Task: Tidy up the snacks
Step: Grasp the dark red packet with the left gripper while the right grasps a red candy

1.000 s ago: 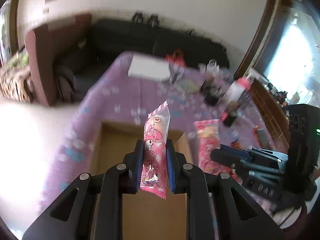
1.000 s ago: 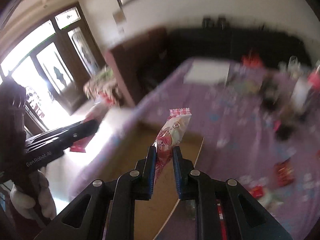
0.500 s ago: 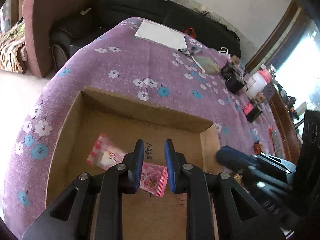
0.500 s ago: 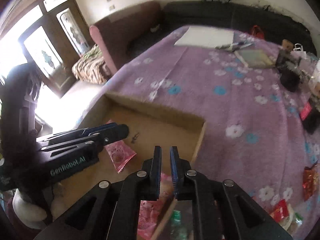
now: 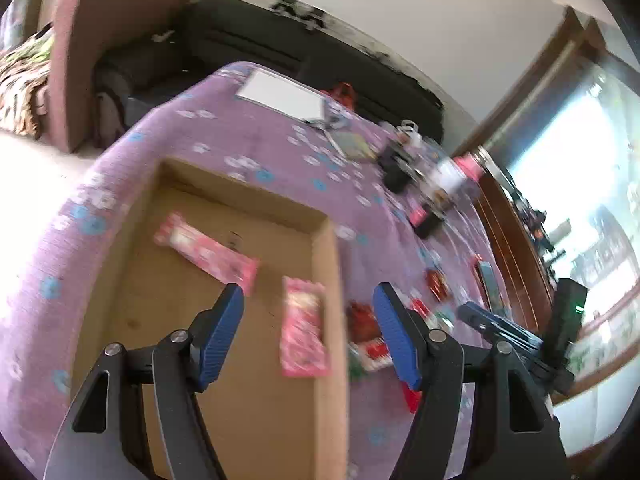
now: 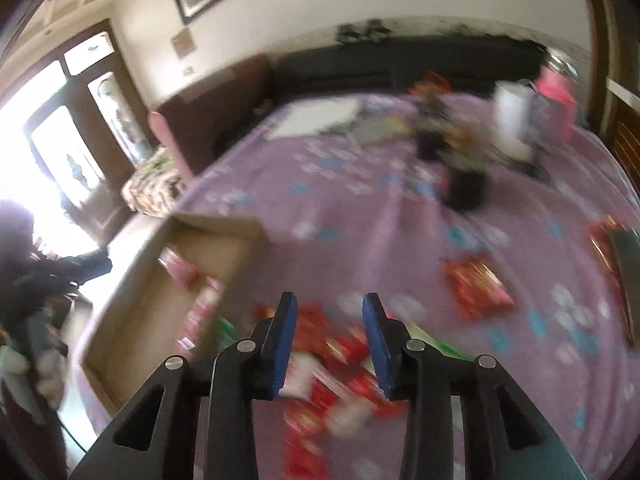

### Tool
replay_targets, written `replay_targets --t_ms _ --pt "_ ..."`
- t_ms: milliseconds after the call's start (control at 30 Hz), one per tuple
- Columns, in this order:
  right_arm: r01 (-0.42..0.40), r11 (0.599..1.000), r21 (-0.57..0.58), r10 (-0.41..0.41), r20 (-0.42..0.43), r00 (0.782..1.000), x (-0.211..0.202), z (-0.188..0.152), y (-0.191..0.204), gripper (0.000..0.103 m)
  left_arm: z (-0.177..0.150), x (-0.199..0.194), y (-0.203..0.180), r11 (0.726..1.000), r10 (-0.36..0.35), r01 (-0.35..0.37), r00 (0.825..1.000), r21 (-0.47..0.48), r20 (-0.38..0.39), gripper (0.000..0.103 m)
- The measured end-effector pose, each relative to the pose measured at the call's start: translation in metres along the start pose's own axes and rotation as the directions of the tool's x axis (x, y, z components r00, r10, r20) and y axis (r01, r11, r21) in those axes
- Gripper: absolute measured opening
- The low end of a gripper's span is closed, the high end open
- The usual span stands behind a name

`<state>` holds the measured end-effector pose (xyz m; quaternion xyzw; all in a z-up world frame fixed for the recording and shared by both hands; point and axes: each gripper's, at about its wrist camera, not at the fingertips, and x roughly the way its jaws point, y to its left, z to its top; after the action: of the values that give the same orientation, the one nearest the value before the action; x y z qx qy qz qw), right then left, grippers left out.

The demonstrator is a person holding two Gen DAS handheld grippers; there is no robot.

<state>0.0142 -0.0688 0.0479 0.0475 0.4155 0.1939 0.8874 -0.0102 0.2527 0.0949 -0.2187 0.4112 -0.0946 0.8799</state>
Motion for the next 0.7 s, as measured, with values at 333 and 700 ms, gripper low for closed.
replay_targets --t_ms 333,700 --pt "-0.125 0.992 0.010 0.125 -0.133 0.983 0.011 -0.067 0.011 0.037 -0.034 0.026 -0.062 0.993 -0.034 0.044 0.996 0.109 -0.088 0.067" --pt "-0.002 0.998 -0.061 -0.005 -0.121 0.993 0.022 -0.082 0.025 0.022 -0.029 0.083 -0.094 0.976 0.036 0.004 0.983 0.220 -0.177 0.066"
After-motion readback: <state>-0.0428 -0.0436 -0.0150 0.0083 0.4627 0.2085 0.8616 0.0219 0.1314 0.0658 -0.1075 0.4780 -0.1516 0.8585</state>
